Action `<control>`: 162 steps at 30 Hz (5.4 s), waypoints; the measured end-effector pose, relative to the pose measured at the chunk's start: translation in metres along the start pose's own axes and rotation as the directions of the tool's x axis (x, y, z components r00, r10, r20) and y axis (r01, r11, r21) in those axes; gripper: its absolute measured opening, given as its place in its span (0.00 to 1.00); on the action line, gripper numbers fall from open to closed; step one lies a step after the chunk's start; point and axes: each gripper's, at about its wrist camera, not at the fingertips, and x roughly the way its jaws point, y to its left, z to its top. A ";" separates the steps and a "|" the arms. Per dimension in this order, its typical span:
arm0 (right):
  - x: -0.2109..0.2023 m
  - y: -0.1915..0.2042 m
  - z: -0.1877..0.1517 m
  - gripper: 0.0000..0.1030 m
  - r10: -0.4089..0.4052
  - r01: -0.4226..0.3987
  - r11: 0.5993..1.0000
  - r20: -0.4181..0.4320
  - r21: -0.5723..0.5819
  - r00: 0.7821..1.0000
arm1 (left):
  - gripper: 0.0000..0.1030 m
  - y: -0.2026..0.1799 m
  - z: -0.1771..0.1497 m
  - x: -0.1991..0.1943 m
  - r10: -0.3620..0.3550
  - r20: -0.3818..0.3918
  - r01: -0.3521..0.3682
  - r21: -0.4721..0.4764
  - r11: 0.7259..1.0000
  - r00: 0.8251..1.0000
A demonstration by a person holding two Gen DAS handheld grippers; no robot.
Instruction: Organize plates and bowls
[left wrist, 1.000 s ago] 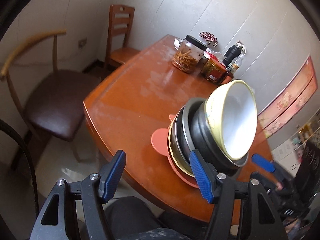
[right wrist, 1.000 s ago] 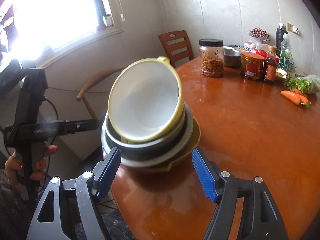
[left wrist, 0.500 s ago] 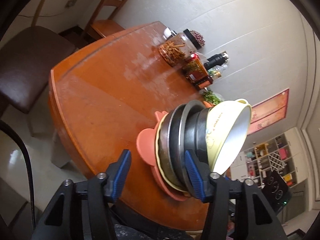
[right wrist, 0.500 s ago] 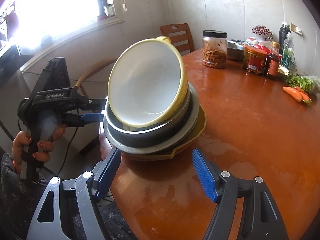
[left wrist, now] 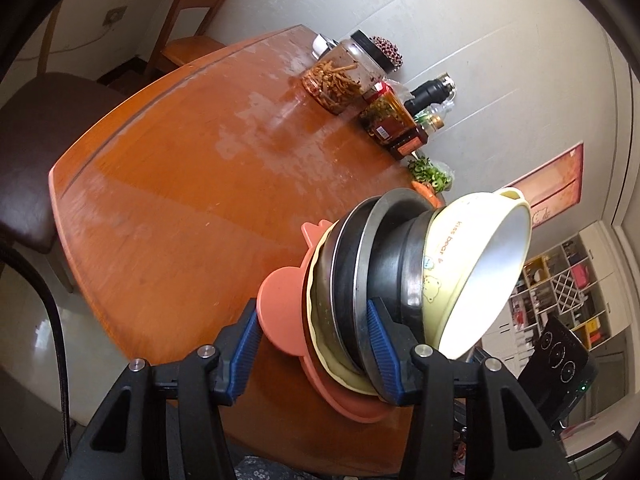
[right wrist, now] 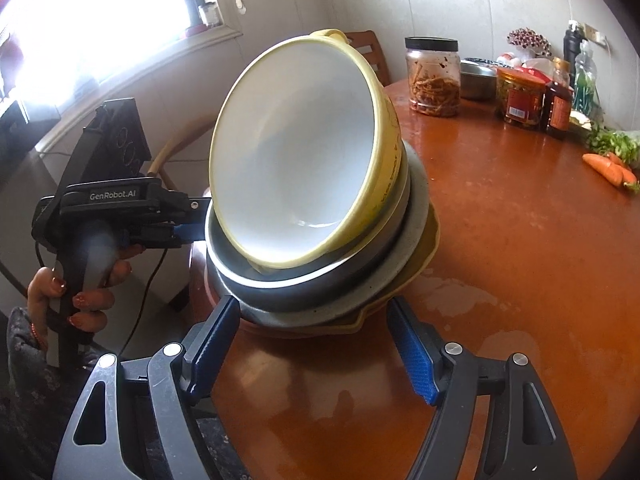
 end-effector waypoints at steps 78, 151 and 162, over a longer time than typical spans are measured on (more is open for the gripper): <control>-0.116 -0.124 -0.037 0.76 -0.307 0.278 0.933 0.103 0.229 0.946 | 0.57 -0.179 -0.026 0.103 0.221 0.085 -0.237 0.359 0.903 0.972; -0.133 -0.104 -0.137 0.81 -0.401 0.340 0.898 0.199 0.280 0.894 | 0.77 -0.190 -0.166 0.102 0.438 0.249 -0.504 0.394 0.768 0.864; -0.135 -0.106 -0.139 0.81 -0.405 0.340 0.894 0.200 0.292 0.892 | 0.77 -0.193 -0.167 0.098 0.432 0.254 -0.501 0.396 0.770 0.865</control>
